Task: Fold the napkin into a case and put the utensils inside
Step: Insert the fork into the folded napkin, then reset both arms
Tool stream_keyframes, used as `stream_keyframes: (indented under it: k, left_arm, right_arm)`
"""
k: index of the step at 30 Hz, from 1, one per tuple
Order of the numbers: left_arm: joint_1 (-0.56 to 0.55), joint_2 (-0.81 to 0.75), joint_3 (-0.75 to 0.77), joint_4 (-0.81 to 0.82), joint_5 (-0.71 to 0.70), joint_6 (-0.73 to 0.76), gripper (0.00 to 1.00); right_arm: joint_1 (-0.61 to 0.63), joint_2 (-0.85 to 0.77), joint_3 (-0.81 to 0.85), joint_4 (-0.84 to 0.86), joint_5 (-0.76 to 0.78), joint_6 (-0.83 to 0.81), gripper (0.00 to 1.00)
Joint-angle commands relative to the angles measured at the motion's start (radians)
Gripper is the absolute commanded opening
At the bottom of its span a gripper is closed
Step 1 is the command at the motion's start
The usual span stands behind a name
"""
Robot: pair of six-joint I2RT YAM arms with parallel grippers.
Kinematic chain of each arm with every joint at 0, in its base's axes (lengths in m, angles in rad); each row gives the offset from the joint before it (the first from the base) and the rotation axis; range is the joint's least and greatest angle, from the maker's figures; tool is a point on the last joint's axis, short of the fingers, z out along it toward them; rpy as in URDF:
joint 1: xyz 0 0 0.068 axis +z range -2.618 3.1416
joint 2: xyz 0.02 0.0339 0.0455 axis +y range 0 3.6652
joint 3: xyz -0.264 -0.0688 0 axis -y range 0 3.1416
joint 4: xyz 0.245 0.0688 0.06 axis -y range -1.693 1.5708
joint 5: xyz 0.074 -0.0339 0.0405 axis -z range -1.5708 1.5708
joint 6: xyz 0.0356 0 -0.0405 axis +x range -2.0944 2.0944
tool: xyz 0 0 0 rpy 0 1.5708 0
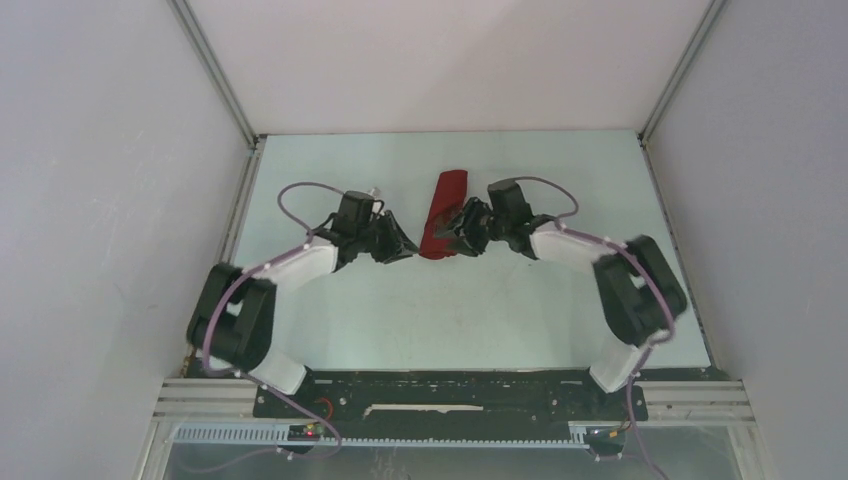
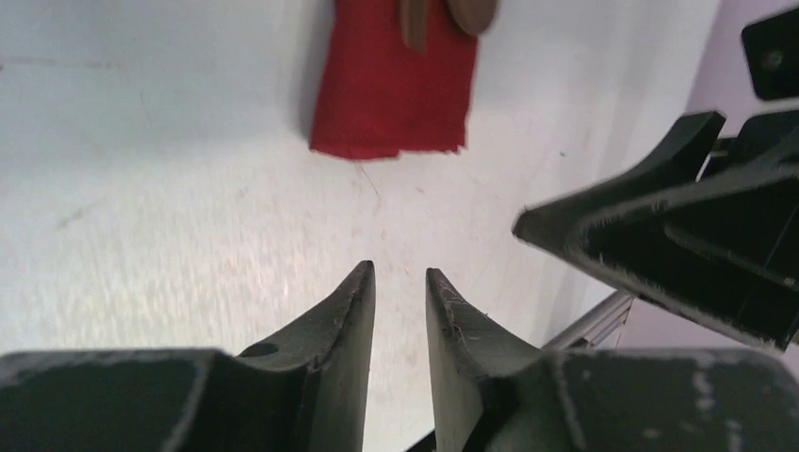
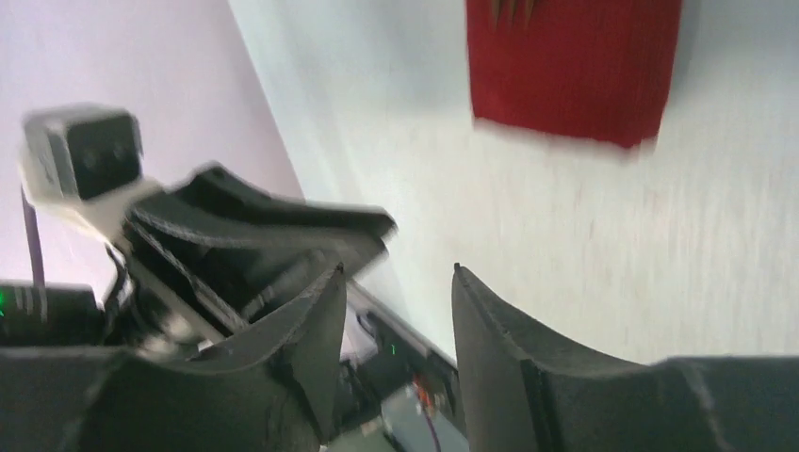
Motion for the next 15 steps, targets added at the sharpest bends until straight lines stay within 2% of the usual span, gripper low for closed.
stream_keyframes:
  k: [1,3,5,8,12,14,15]
  left_arm:
    - [0.0,-0.297,-0.074,0.016,-0.018,0.081,0.34]
    - [-0.006,-0.468,-0.073,-0.009,-0.056,0.171,0.36]
    - [-0.012,-0.646,-0.048,-0.06,-0.103,0.289,0.41]
    - [-0.015,-0.91,0.01,-0.112,-0.139,0.456,0.5]
    - [-0.015,-1.085,0.14,-0.187,-0.184,0.582,0.58]
    - [-0.015,-1.123,0.22,-0.22,-0.196,0.62,0.6]
    - [-0.014,-1.135,0.257,-0.237,-0.206,0.635,0.61]
  right_arm:
    - [0.04,-0.334,-0.063,-0.334,-0.013,-0.224,0.56]
    - [0.081,-0.501,-0.01,-0.574,0.118,-0.438,0.6]
    - [0.139,-0.657,0.066,-0.795,0.392,-0.618,0.66]
    - [0.186,-0.885,0.169,-1.0,0.651,-0.755,0.71]
    - [0.187,-1.088,0.297,-1.084,0.738,-0.834,0.84]
    - [0.187,-1.161,0.337,-1.08,0.755,-0.857,0.96]
    - [0.187,-1.191,0.355,-1.072,0.765,-0.87,0.99]
